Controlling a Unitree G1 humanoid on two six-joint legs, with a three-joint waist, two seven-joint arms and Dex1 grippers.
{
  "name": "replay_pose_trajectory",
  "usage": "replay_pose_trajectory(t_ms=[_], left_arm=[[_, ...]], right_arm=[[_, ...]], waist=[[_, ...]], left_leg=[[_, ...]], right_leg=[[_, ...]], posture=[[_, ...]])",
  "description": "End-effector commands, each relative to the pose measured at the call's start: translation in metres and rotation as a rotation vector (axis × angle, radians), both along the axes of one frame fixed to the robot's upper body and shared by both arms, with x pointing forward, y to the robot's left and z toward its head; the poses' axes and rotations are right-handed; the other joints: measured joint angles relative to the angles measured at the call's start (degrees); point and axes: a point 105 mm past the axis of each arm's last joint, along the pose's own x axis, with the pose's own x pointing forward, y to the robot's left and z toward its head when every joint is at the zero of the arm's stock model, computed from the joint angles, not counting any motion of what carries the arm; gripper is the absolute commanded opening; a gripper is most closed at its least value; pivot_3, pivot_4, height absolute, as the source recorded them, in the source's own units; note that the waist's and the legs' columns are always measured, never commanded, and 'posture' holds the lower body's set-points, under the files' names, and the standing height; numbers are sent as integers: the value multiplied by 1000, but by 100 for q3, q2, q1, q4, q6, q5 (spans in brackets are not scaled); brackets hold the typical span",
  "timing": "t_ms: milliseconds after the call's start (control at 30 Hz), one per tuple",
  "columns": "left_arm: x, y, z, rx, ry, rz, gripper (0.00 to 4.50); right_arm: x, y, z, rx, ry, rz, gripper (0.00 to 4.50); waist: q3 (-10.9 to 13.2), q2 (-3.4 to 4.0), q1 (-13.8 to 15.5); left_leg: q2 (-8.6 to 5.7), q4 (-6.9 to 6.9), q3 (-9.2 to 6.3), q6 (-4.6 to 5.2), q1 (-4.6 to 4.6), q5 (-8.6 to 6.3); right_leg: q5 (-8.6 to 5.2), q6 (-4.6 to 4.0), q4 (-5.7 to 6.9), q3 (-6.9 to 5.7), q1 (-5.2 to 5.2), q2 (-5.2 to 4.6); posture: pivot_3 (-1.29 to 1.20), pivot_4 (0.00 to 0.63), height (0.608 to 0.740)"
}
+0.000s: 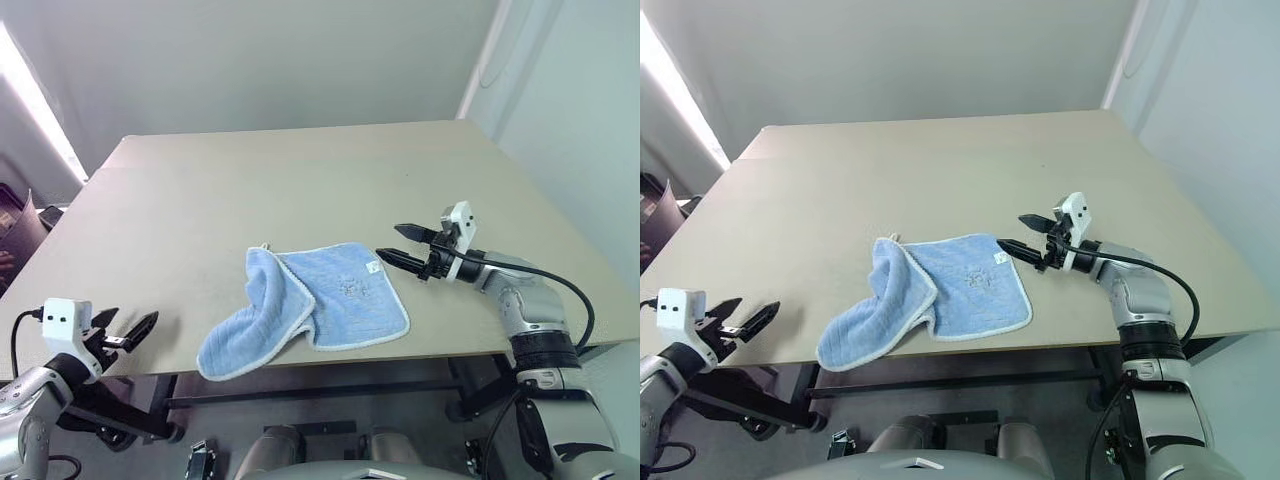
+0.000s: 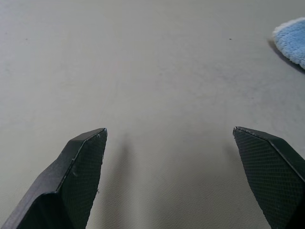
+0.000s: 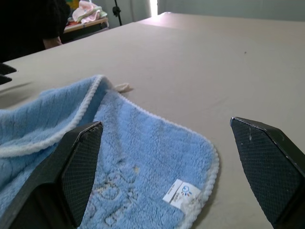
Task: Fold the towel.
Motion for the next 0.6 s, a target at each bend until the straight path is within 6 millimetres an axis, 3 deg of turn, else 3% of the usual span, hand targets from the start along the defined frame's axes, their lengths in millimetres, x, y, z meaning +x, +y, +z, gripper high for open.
replay_pose_trajectory(t_ms=[33,200,433,600], left_arm=[[10,-17,15,3,-71,-53,4459],[14,-27,11,-22,-80,-63,4459],[21,-40,7,-34,-72,-110,4459],[22,-51,12,-43,-82,-148,4459]], right_arm=[[3,2,15,6,-36,23,4500],[8,3,11,-46,1,10,4500],[35,13,0,-111,113,-95,4500],[50,32,-14,-150,157,-116,4500]], waist=[[1,0,-9],[4,5,-26],[5,6,-17],[5,6,-28]], left_leg=[[0,0,1,1,-2,-1],[1,-9,0,2,-1,-2],[2,-9,3,2,-1,-1],[1,-17,3,3,0,-1]], right_leg=[[0,0,-1,0,0,0],[0,0,-5,-1,-4,2],[1,-1,-5,-1,-7,2],[1,-1,-9,-1,-10,4]], posture=[[0,0,740],[0,0,740],[0,0,740],[0,0,740]])
